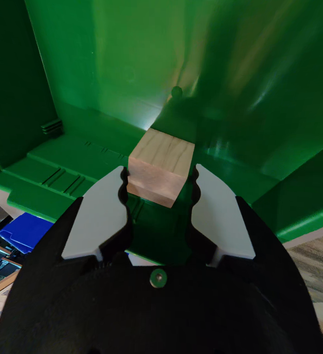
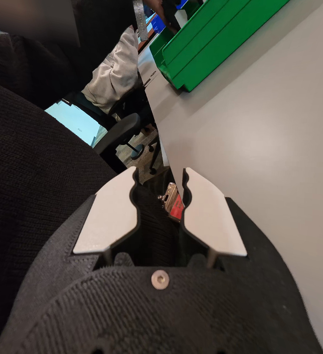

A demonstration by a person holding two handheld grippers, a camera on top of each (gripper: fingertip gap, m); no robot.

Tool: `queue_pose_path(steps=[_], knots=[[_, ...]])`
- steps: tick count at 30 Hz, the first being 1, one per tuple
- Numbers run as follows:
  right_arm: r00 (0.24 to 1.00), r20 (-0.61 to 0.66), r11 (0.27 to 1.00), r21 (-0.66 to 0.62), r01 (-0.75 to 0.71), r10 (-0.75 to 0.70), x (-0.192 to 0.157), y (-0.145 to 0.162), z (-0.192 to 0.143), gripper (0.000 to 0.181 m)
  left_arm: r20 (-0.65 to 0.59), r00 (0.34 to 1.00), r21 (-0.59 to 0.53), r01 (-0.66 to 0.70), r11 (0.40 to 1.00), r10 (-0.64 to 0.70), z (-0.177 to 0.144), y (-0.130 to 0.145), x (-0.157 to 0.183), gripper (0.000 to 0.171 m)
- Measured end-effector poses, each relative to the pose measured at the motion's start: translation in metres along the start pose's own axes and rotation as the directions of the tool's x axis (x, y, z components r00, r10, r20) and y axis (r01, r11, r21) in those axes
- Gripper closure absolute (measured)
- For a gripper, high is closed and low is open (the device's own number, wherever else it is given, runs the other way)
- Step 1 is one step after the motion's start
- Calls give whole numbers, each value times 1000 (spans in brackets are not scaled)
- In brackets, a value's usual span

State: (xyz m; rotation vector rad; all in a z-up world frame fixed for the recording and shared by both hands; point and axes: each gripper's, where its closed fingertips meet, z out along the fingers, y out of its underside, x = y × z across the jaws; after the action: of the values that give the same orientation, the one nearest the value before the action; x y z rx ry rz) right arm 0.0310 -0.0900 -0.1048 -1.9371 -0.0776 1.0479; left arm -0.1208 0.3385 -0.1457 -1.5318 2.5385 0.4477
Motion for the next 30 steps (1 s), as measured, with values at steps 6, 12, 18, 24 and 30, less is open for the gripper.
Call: queue_pose_path(steps=[6, 12, 18, 24, 30], knots=[[1000, 10, 1000, 4, -13, 13, 0, 0, -3, 138, 1, 1000, 31, 31, 999, -32, -4, 0, -6, 110], [1000, 15, 1000, 3, 1, -1, -4, -1, -3, 139, 97, 964, 348, 199, 916, -246, -70, -26, -37, 110], [1000, 1, 999, 27, 28, -28, -6, -7, -5, 135, -173, 892, 757, 392, 523, -417, -181, -90, -24, 111], [991, -106, 987, 124, 100, -87, 1, -27, -18, 123, -765, 630, 627, 776, 68, -137, -267, -182, 49, 111], [992, -125, 959, 276, 63, -29, 7, -51, -47, 118, -873, 477, 486, 866, 118, 99, -264, -277, 158, 110]])
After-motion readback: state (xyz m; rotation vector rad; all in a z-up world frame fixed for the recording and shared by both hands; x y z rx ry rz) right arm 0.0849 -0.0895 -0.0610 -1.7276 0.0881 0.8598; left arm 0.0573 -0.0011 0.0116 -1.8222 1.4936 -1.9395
